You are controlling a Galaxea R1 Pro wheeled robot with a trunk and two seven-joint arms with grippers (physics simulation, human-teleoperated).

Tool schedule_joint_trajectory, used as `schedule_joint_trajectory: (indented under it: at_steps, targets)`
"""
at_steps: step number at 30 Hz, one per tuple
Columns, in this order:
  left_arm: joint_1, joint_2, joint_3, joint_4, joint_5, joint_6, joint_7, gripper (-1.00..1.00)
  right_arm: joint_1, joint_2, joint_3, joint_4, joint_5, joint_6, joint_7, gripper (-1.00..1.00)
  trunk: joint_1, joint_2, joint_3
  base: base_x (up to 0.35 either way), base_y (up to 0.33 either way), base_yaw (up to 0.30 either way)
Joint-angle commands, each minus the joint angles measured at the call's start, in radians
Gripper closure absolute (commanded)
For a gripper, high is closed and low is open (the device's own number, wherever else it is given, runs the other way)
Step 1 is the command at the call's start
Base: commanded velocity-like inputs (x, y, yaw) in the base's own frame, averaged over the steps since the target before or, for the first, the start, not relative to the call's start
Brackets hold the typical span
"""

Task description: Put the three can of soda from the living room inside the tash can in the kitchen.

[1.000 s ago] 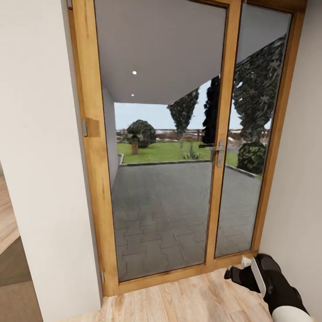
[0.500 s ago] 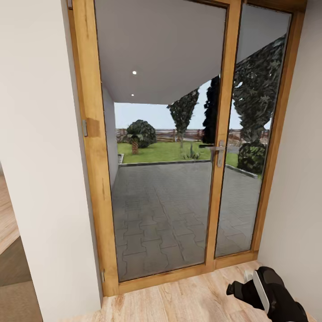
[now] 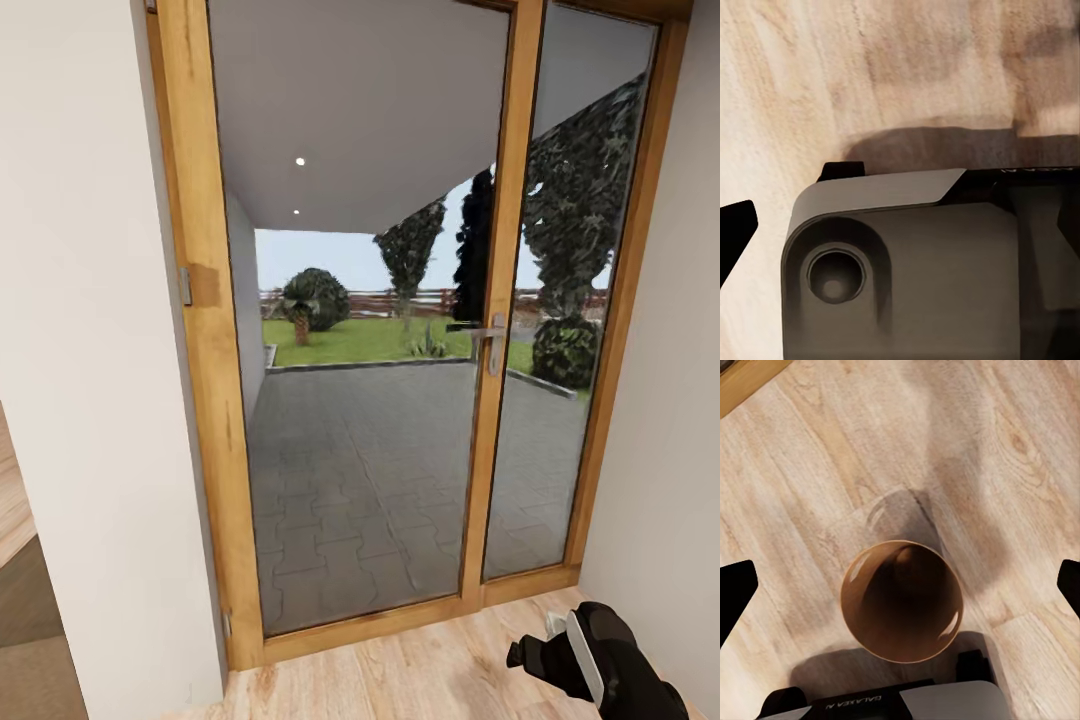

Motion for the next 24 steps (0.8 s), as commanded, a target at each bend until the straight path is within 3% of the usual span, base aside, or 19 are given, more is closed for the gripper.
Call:
schedule_joint_trajectory:
  at_steps: [1,24]
  targets:
    - [0.000,0.000,0.000,0.000,0.000,0.000,0.000,-1.00,0.000,0.000,0.000,0.000,0.000,0.000,0.000,-1.00,0.000,0.000,0.000,0.008,0.000,0.000]
    - [0.000,0.000,0.001,0.000,0.001,0.005,0.003,-1.00,0.002,0.001,0.001,0.022,0.001,0.000,-0.006,-1.00,0.000,0.000,0.000,0.001,0.000,0.000]
